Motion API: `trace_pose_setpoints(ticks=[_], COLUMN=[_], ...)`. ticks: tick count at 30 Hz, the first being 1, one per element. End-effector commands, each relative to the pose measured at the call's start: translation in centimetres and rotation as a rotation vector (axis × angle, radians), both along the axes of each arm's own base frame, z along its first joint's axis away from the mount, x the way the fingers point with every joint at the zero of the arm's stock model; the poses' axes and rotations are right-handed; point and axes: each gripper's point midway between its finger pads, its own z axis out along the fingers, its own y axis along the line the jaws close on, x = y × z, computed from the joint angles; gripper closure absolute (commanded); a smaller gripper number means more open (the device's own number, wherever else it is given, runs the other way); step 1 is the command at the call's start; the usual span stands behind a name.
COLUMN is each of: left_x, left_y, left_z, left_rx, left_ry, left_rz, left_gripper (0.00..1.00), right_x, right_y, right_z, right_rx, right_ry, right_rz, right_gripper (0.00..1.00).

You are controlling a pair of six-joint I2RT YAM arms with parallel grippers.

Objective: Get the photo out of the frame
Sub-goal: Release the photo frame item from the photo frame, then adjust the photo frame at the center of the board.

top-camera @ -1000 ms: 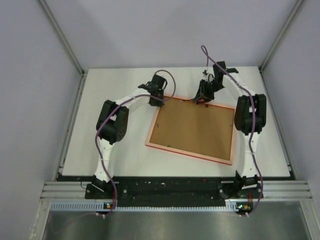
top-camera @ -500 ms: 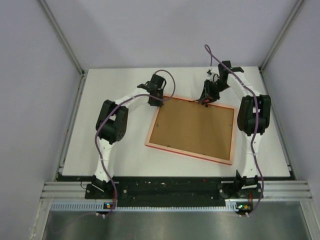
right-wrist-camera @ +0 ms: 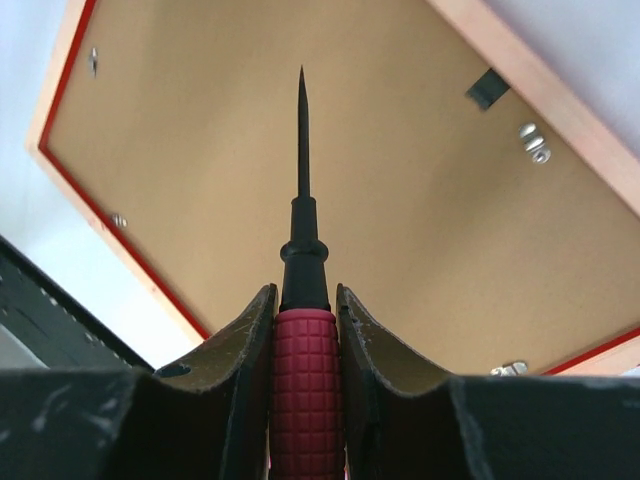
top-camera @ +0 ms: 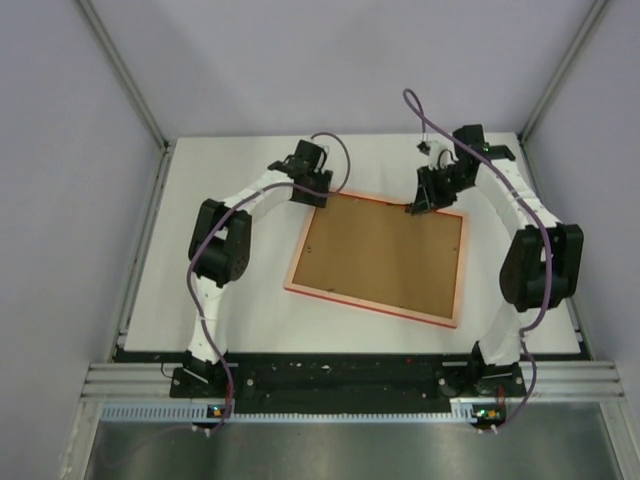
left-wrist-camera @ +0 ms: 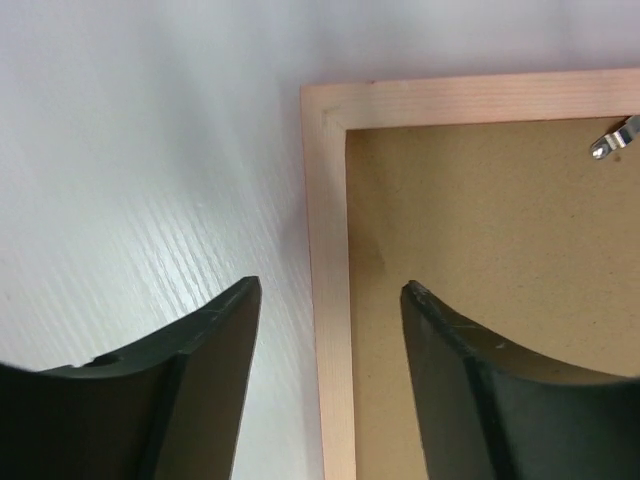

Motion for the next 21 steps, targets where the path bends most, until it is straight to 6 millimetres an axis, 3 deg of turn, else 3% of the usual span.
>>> trace_pose_setpoints(ticks=[1,4,7,13,17,21], left_x=[2.7,2.4,-0.4,-7.2,-9.3,-11.2], left_y=[-1.3,-1.5,-0.8,2.4,3.0,4.1], left_z=[4.6,6.7,6.8,4.1,3.4,1.8], left_rx=[-0.059,-0.067,-0.056,0.028,0.064,0.141], left_ry=[-0.136,-0.138,-0.063,0.122,0.121,0.246], left_rz=[-0.049,-0.083,-0.111,-0.124,-0.185,-0.228], left_gripper=[0.30,0.23,0.20,0.21,0.23,0.28], right_x=[-2.5,-4.0,-6.0,-9.4,-10.6,-12.1], right_y=[1.0,0.9,1.2,1.9,2.5,3.6], right_z=[1.3,0.9,1.3,1.2,0.6,-0.1], right_rx=[0.024,0.024,0.051,0.011,0.012,-0.036], right_ry=[-0.149,-0.170,-0.207,-0.316,-0.323,-0.361], right_rz=[0.170,0.202,0.268,0.444,0.505,0.632], right_gripper=[1.00,1.00,1.00,1.00,1.00,1.00])
